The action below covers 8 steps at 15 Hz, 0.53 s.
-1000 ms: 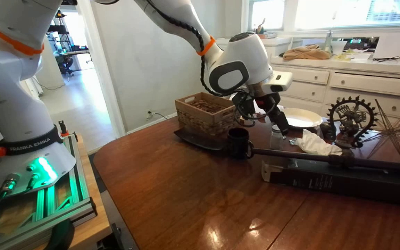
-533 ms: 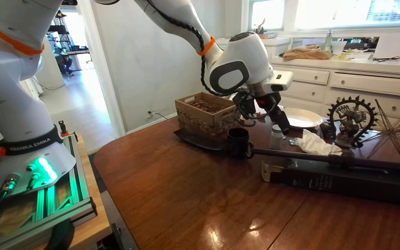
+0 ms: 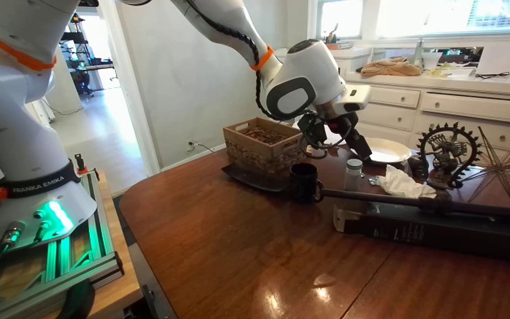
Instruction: Remove the cap off of the bottle
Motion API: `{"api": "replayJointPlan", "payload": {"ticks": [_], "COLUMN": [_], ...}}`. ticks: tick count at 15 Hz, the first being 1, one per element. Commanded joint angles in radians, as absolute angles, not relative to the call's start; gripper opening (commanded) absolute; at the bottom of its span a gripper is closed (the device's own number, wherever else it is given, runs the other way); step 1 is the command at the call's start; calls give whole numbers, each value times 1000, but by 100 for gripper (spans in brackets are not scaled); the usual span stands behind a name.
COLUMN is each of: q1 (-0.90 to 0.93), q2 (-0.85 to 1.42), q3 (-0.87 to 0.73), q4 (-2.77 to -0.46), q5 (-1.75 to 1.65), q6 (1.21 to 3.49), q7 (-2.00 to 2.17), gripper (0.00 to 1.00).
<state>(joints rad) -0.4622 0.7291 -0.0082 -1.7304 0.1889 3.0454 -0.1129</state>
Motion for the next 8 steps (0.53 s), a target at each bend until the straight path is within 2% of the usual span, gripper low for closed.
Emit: {"api": "replayJointPlan", "payload": {"ticks": [1, 8], "q1": [-466, -472], "q2": [734, 735], "q3": [3, 10], "q4": [-1744, -1748], "q5": [184, 177], "q6": [3063, 3042], "q7": [-97, -110], "gripper": [100, 100]}}
